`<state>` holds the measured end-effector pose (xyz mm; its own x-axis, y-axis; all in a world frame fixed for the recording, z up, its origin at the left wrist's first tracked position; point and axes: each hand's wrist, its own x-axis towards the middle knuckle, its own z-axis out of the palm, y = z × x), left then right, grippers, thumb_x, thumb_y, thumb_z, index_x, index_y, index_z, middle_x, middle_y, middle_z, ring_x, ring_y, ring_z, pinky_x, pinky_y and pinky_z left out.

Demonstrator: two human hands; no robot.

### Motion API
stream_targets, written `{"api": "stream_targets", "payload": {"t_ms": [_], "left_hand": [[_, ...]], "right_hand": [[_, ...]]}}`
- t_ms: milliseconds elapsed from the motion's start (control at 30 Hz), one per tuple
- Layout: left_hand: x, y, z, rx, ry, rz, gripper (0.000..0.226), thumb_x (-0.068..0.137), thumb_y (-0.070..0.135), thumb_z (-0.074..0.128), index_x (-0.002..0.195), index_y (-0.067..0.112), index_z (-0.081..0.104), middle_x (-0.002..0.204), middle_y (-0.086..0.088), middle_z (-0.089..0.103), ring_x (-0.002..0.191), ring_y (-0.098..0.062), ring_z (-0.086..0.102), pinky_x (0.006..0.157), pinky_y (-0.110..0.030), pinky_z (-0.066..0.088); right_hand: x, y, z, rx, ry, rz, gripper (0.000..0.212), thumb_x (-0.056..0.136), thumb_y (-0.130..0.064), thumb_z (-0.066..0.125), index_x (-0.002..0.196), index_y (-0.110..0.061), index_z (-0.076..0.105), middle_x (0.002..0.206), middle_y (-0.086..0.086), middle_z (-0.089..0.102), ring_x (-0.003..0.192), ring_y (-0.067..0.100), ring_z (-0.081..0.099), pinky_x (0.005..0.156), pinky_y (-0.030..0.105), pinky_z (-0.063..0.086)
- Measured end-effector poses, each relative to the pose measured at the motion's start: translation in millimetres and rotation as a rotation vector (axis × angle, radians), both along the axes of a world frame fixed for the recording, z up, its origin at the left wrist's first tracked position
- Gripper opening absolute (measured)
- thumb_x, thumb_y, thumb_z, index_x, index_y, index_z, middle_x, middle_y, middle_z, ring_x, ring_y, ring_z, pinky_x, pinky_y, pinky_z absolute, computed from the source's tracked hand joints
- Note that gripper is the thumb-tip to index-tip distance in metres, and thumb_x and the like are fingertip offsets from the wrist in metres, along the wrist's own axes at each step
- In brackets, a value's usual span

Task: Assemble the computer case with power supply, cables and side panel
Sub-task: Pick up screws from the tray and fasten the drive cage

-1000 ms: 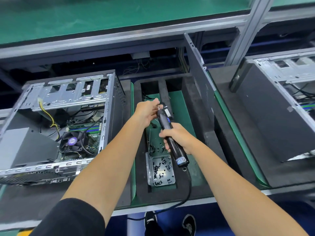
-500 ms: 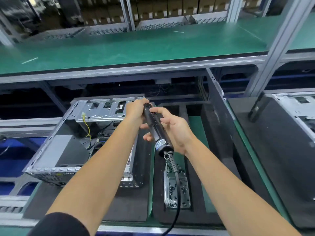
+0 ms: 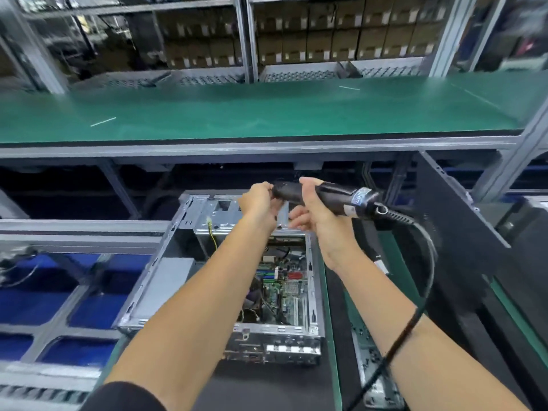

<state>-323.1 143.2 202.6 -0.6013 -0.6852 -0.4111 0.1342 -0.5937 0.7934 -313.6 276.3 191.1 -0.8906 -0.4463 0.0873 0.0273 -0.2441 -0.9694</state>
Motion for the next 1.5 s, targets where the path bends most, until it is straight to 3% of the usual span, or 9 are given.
{"api": "stream_targets", "payload": {"t_ms": [133, 233, 367, 467, 633, 933, 1133, 1333, 1500], "left_hand": [[12, -22, -16, 0.093, 0.109, -0.211, 0.012, 0.098, 0.009, 0.049, 0.09, 0.002, 0.054, 0.093, -0.017, 0.065, 0.083, -0.026, 0.066, 0.063, -0.029, 0.055], [18, -36, -28, 0.117, 0.135, -0.282, 0.01, 0.098, 0.009, 0.051, 0.096, 0.0, 0.054, 0.088, -0.015, 0.064, 0.079, -0.023, 0.066, 0.057, -0.025, 0.056], [28, -50, -41, 0.067, 0.111, -0.447, 0.014, 0.098, 0.009, 0.051, 0.09, 0.002, 0.058, 0.074, -0.007, 0.061, 0.064, -0.015, 0.062, 0.057, -0.02, 0.054], [34, -56, -47, -0.143, 0.055, -0.609, 0.018, 0.097, 0.004, 0.05, 0.081, 0.007, 0.056, 0.072, -0.005, 0.062, 0.062, -0.012, 0.061, 0.061, -0.019, 0.053], [36, -60, -51, -0.588, -0.137, -0.799, 0.016, 0.09, -0.001, 0.058, 0.076, 0.005, 0.063, 0.075, -0.009, 0.067, 0.068, -0.016, 0.063, 0.07, -0.024, 0.056], [22, -43, -53, -1.119, -0.278, -0.781, 0.014, 0.088, 0.013, 0.068, 0.077, 0.003, 0.067, 0.067, -0.005, 0.067, 0.059, -0.005, 0.061, 0.061, -0.015, 0.051], [15, -52, -60, -1.152, -0.253, -0.739, 0.014, 0.086, 0.017, 0.071, 0.075, 0.009, 0.069, 0.063, 0.005, 0.064, 0.054, 0.001, 0.055, 0.056, -0.011, 0.045], [10, -69, -67, -1.103, -0.197, -0.706, 0.011, 0.086, 0.018, 0.071, 0.075, 0.018, 0.068, 0.064, 0.006, 0.066, 0.058, -0.002, 0.062, 0.056, -0.011, 0.046], [4, -82, -79, -1.42, -0.25, -0.71, 0.018, 0.093, 0.026, 0.061, 0.076, 0.023, 0.06, 0.065, 0.01, 0.058, 0.056, -0.001, 0.051, 0.051, -0.011, 0.038]], "right_hand": [[-18, -14, 6, -0.058, -0.086, -0.152, 0.031, 0.089, -0.038, 0.072, 0.101, -0.009, 0.07, 0.061, -0.004, 0.05, 0.046, 0.003, 0.043, 0.043, 0.014, 0.035], [-29, -14, 7, -0.06, -0.146, -0.171, 0.048, 0.087, -0.036, 0.072, 0.121, -0.002, 0.066, 0.078, -0.006, 0.056, 0.057, 0.001, 0.051, 0.06, 0.014, 0.039], [-50, -21, 14, -0.268, -0.254, -0.095, 0.027, 0.091, -0.017, 0.07, 0.112, -0.014, 0.053, 0.105, 0.003, 0.058, 0.092, 0.012, 0.063, 0.075, 0.028, 0.055], [-68, -29, 21, -0.421, -0.298, -0.002, 0.022, 0.095, -0.012, 0.066, 0.105, -0.015, 0.047, 0.098, 0.005, 0.056, 0.087, 0.022, 0.07, 0.074, 0.037, 0.06], [-84, -46, 24, -0.307, -0.206, -0.066, 0.012, 0.094, -0.017, 0.067, 0.091, -0.01, 0.058, 0.068, -0.001, 0.065, 0.07, 0.019, 0.067, 0.075, 0.033, 0.057], [-104, -67, 19, -0.286, -0.152, -0.038, 0.014, 0.101, -0.025, 0.058, 0.101, -0.011, 0.057, 0.071, 0.001, 0.058, 0.06, 0.014, 0.057, 0.061, 0.03, 0.052], [-108, -80, 18, -0.217, -0.002, -0.12, 0.026, 0.084, -0.016, 0.078, 0.088, -0.013, 0.053, 0.06, -0.002, 0.056, 0.05, 0.015, 0.053, 0.052, 0.03, 0.05], [-115, -98, 12, -0.243, -0.075, -0.197, 0.019, 0.084, 0.004, 0.066, 0.087, -0.007, 0.05, 0.054, 0.001, 0.054, 0.045, 0.016, 0.051, 0.048, 0.028, 0.048], [-116, -110, 9, -0.287, -0.056, -0.217, 0.025, 0.083, -0.011, 0.076, 0.084, -0.008, 0.051, 0.052, 0.002, 0.051, 0.042, 0.019, 0.047, 0.048, 0.029, 0.045]]}}
